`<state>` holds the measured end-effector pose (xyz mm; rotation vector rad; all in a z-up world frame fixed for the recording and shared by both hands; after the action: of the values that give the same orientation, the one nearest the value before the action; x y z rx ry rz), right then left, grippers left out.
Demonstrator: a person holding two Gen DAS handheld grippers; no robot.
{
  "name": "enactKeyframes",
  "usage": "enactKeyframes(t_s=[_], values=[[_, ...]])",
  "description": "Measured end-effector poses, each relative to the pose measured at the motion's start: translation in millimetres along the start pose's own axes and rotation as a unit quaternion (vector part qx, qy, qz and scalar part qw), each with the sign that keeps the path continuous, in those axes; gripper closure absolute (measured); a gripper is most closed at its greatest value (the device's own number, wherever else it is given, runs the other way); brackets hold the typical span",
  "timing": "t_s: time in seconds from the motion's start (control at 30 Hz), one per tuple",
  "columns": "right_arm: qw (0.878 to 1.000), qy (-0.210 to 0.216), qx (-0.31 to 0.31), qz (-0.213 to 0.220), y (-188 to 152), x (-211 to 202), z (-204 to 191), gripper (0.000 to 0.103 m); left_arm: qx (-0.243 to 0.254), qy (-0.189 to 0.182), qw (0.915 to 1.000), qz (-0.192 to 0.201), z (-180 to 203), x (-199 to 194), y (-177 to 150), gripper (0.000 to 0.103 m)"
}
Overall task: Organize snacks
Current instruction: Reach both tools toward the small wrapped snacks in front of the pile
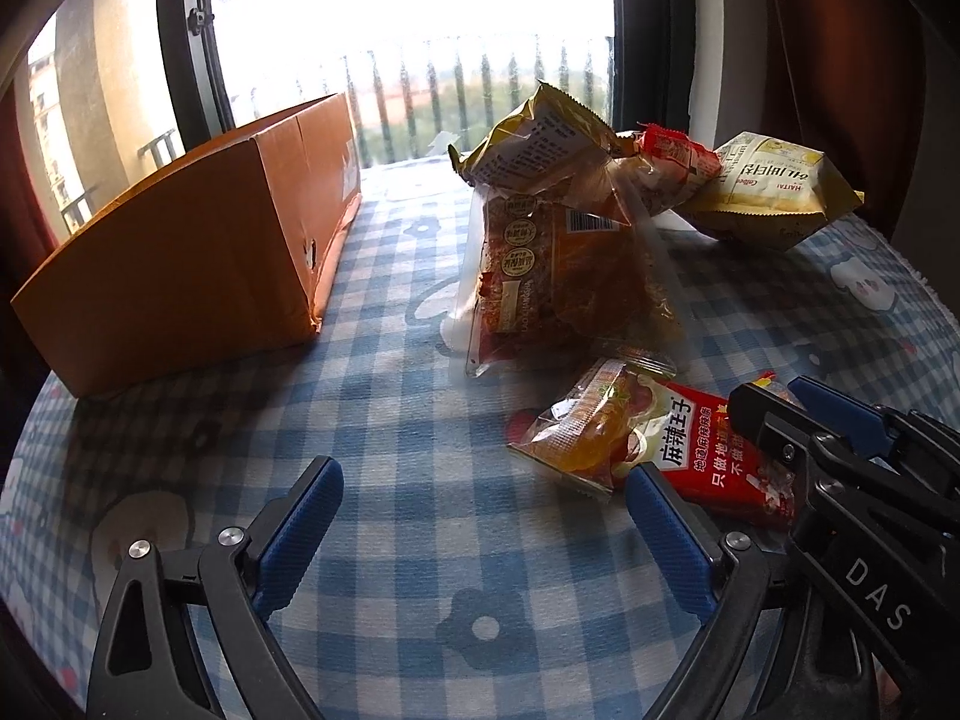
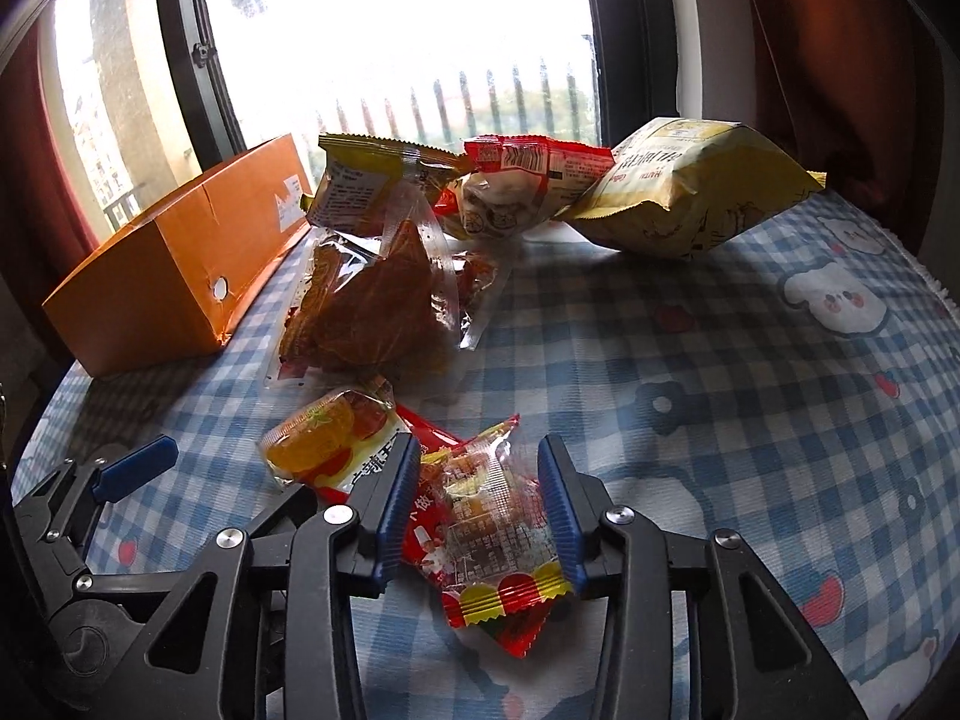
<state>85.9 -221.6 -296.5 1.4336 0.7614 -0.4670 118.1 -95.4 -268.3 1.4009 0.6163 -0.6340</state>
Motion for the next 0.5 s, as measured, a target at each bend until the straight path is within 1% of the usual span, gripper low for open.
enactKeyframes(t_s=[0.13,0.2,0.23,0.3,0.37,0.43,0.5], values=[[1.000,0.008,0.017,-0.002,3,1,5,0.065,0.016,0.006,0.9997,0.020,8,-4,10,0.007],[1.000,0.001,0.017,0.003,6,0,7,0.067,0.016,0.003,0.9997,0.018,12,-2,14,0.008],[1.000,0.003,0.015,0.005,8,-1,7,0.080,0.017,0.001,0.9997,0.016,14,-1,15,0.008],[1.000,-0.001,0.017,0.004,11,1,10,0.080,0.020,0.005,0.9996,0.017,16,2,19,0.008],[1.000,0.000,0.022,0.002,11,5,13,0.080,0.024,0.000,0.9997,0.006,20,7,19,0.008],[1.000,0.006,0.030,0.001,11,7,15,0.080,0.024,-0.013,0.9996,-0.009,24,13,18,0.012],[0.999,0.006,0.033,0.002,12,8,16,0.080,0.020,-0.021,0.9993,-0.024,26,18,17,0.022]])
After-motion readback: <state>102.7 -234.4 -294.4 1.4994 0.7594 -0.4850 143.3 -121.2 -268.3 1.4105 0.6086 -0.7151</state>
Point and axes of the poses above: each gripper's, at about its wrist camera, not at the fingertips, and x roughly the way its jaws point, z to its right, y to its top, the point moved 10 cm from there along x, roughly the way its jaws point, and after that the axes turned 13 degrees about -x, right-handed, at the moved point
